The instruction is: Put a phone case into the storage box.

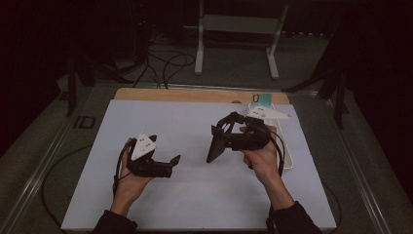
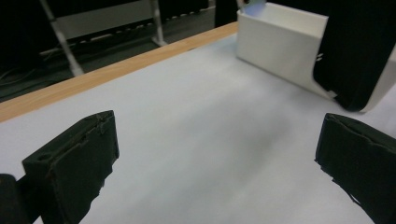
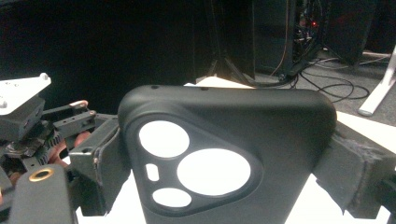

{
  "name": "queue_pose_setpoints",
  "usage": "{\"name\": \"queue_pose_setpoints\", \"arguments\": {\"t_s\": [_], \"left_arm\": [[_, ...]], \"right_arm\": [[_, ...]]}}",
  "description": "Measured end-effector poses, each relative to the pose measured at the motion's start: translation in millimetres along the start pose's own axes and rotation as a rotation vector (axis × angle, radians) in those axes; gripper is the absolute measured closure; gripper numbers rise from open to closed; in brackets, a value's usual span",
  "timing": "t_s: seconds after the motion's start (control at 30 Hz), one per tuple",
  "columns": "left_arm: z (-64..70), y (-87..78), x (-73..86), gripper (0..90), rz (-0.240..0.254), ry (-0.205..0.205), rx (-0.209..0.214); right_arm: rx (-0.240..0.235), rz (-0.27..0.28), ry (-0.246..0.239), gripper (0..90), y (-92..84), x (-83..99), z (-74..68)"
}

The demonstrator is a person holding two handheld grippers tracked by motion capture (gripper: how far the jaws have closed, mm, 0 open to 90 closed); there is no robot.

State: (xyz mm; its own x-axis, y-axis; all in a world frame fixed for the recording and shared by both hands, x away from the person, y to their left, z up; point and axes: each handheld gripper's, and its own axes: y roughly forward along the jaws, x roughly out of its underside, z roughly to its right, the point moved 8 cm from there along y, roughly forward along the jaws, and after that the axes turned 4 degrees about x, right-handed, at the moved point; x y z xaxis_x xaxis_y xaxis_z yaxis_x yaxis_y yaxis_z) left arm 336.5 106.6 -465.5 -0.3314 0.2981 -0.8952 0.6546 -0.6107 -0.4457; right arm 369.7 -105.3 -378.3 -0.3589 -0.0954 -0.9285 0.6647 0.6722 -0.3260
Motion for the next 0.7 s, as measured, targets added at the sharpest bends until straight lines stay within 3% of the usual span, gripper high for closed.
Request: {"name": "queue_pose_setpoints", "arguments": {"t_s": [0.1, 0.7], "left_arm": [[-8.1, -5.5, 7.6, 0.0, -0.003, -0.001, -0.024], [-27.8, -22.9, 37.7, 0.0, 0.008, -0.038, -0.084]], "right_arm": [[0.003, -0.001, 0.001, 13.3, -0.4, -0.2, 1.7], [0.018, 0.003, -0.007, 13.3, -0.6, -2.5, 5.7]]}}
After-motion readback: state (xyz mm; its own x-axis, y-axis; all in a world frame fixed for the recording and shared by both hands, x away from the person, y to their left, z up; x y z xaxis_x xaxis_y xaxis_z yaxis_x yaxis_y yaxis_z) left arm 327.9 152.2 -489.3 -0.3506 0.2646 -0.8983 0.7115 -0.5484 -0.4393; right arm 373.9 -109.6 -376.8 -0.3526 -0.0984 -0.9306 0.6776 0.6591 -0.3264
